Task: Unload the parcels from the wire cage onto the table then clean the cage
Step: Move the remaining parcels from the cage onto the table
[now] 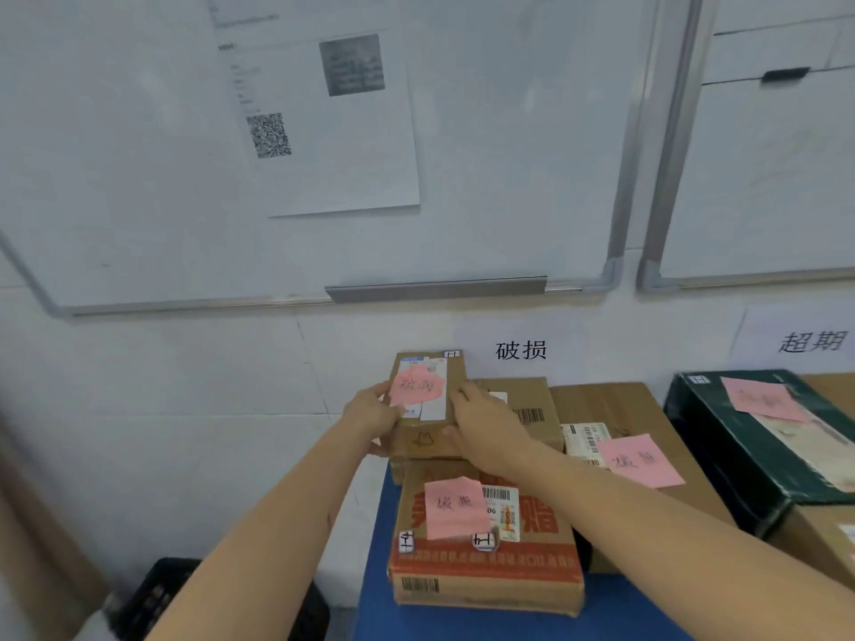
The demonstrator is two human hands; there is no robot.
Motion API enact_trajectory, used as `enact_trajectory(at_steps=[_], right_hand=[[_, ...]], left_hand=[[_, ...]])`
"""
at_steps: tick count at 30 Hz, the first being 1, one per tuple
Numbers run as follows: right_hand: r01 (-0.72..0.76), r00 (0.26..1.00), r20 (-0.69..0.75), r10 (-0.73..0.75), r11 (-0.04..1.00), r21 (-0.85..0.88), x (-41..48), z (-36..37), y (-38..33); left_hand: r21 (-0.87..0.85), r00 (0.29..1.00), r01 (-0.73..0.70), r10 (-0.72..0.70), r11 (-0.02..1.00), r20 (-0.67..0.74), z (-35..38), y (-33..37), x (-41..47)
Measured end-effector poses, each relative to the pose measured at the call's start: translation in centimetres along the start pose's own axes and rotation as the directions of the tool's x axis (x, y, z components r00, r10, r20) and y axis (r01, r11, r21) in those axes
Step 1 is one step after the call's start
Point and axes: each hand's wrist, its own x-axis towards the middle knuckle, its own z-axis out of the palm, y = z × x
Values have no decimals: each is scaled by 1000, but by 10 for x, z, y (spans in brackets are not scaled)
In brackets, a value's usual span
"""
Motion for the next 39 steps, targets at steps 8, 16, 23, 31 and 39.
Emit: enact_trajectory(at_steps=[8,16,23,31,39], right_hand=[[-6,1000,8,6,1000,-27,-1,-11,-4],[5,1000,-25,-9,992,-130,-40,-43,25],[-115,993,-21,113,984,-136,-107,-85,91],[-282,959,-87,269,929,-238,-230,-147,202],[-440,895,-192,403,869,-227,-424,-232,355]], left_hand=[[321,981,-180,193,930,-10,0,-1,-4],[715,924,-339,359,612,131,-3,16,-27],[765,832,-517,436,384,343,55,61,-77],[764,795,-572,432,298,427,172,138,-146],[678,706,-675,521,291,479,355,234,-276]])
